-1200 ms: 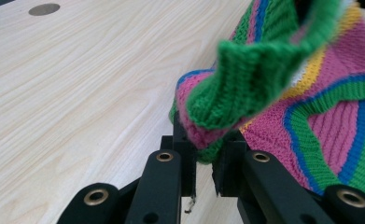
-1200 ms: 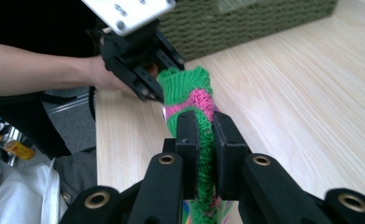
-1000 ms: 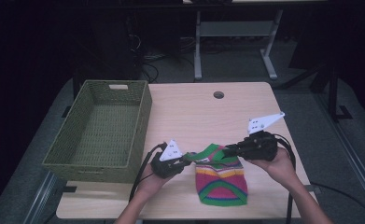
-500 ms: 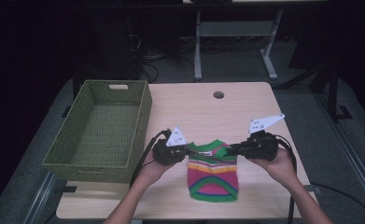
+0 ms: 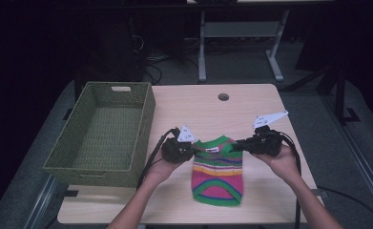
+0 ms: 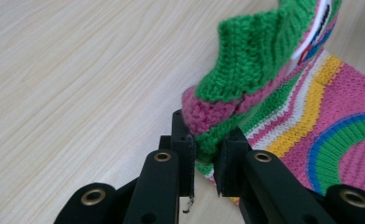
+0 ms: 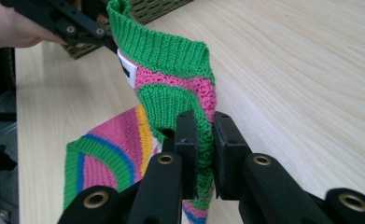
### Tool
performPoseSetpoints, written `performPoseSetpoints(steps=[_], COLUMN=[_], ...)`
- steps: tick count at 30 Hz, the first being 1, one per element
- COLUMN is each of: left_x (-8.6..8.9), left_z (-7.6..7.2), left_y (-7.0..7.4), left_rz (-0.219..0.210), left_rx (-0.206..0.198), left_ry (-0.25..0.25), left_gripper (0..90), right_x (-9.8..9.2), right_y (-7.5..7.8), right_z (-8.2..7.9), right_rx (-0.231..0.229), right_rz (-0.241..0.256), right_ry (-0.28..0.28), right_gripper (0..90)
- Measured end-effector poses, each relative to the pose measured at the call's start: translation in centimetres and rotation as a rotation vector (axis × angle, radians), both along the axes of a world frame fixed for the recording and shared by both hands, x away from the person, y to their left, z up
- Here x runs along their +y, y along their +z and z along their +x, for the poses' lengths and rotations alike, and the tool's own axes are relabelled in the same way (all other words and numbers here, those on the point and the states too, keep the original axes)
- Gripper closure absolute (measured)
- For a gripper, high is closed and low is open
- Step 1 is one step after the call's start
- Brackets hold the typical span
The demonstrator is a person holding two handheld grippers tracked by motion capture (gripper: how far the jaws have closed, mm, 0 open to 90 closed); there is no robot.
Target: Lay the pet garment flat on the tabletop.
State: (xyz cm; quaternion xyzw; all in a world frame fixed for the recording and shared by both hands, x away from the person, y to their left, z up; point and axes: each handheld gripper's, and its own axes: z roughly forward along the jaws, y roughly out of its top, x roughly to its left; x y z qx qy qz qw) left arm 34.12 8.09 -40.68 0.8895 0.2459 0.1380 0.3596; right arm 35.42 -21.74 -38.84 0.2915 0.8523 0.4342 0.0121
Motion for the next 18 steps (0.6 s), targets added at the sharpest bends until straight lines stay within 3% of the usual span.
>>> performPoseSetpoints(steps=[10,18], left_x=[-0.2,-0.3], left_z=[0.9,1.9], left_y=[-0.3,-0.8], left_rz=[0.021,0.026], left_rx=[-0.006,0.019], left_ry=[0.055,0.108], left_gripper=[80.5,80.4], right_x=[0.3,0.6], right_y=[-0.4,-1.0], right_z=[1.9,3.7], right_rx=[0.014,0.031], right_rz=[-0.028,-0.011], right_ry=[-0.040,-0.088], right_gripper=[81.3,81.2])
